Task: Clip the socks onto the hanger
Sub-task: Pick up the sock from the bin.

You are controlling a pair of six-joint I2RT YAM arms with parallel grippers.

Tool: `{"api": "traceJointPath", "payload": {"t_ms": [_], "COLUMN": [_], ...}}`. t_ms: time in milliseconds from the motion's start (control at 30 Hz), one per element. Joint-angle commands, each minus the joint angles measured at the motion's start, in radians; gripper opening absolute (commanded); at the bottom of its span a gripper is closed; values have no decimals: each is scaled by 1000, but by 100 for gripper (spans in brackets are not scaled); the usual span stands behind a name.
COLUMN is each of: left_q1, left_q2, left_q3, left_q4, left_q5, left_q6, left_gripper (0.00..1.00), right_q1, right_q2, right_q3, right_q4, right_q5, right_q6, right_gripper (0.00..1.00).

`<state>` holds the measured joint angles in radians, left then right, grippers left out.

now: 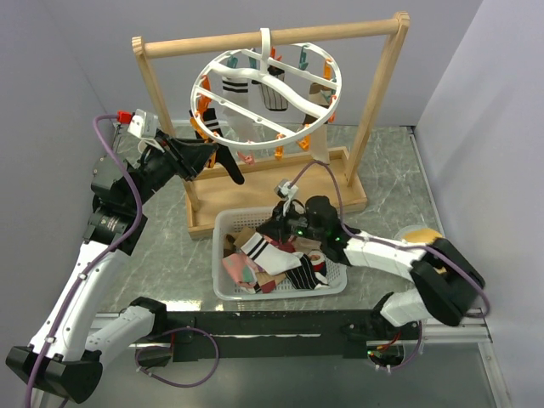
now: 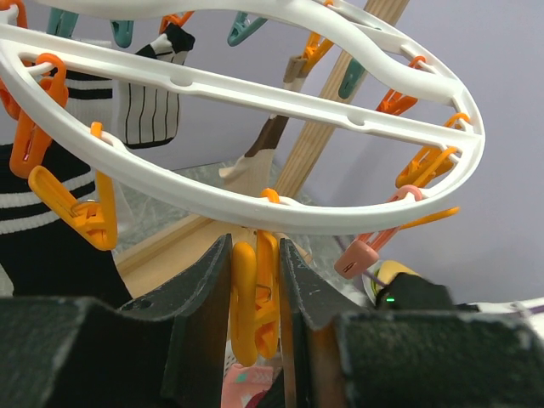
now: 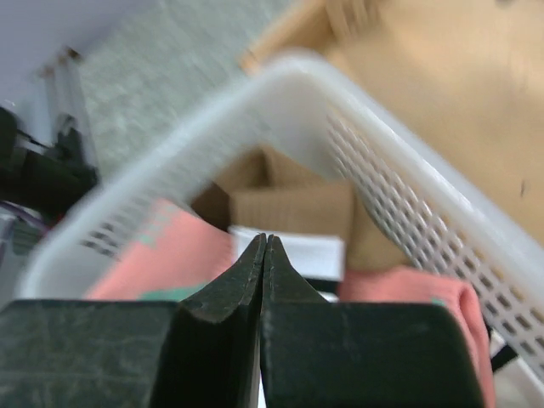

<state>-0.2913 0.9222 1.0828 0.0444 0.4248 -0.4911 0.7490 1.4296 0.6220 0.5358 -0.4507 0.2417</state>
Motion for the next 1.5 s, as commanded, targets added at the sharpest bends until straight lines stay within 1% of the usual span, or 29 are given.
{"api": "traceJointPath", "payload": {"t_ms": [0, 67, 100, 167, 200, 300, 367, 433, 533, 667, 767, 833, 867, 900, 933, 967, 1000, 1033, 1133, 1233, 1333, 1467], "left_q1": [6, 7, 6, 6, 6, 6, 6, 6, 6, 7, 7, 6, 6, 7, 7, 6, 7, 6, 6, 6, 7, 7], "left_q2": [-16, -16, -16, -13, -11, -3, 10, 21, 23, 17, 12, 10, 10, 7, 9, 10, 12, 9, 9, 7, 6, 6], "left_q3": [-3, -4, -6, -3, -1, 15, 35, 54, 60, 60, 48, 46, 48, 49, 51, 51, 51, 51, 46, 34, 25, 25], "left_q4": [-55, -52, -54, -55, -55, -61, -72, -77, -63, -52, -51, -52, -54, -54, -55, -55, -54, -52, -51, -52, -52, -52], "left_q5": [34, 35, 35, 38, 38, 42, 51, 68, 94, 129, 147, 138, 131, 129, 131, 131, 131, 132, 132, 134, 135, 138], "left_q6": [11, 13, 13, 11, 11, 9, 5, 3, 0, -9, -18, -12, -3, 0, 0, -3, -4, -4, -6, -7, -14, -14], "left_gripper": [1, 1, 1, 1, 1, 1, 1, 1, 1, 1, 1, 1, 1, 1, 1, 1, 1, 1, 1, 1, 1, 1], "right_q1": [76, 131, 154, 191, 241, 321, 355, 366, 346, 273, 225, 219, 216, 207, 198, 159, 147, 135, 122, 122, 113, 69], "right_q2": [-187, -254, -271, -305, -313, -313, -285, -262, -219, -169, -158, -187, -192, -198, -204, -207, -212, -213, -178, -105, -32, 46], "right_q3": [-24, -60, -71, -90, -94, -100, -88, -61, 5, 67, 88, 116, 128, 133, 108, 87, 67, 27, -19, 5, 21, 18], "right_q4": [44, 70, 94, 113, 137, 193, 271, 349, 389, 455, 483, 378, 202, 150, 115, 98, 57, 37, -37, -158, -184, -151], "right_q5": [110, 164, 229, 288, 382, 504, 578, 569, 526, 382, 333, 340, 354, 375, 369, 359, 331, 331, 294, 270, 239, 222], "right_q6": [-25, -30, -35, -33, -36, -65, -96, -125, -117, -41, 14, -30, -77, -82, -76, -61, -12, -1, 16, 2, -12, 2], "right_gripper": [0, 0, 0, 0, 0, 0, 0, 0, 0, 0, 0, 0, 0, 9, 29, 35, 39, 46, 53, 54, 55, 54]}}
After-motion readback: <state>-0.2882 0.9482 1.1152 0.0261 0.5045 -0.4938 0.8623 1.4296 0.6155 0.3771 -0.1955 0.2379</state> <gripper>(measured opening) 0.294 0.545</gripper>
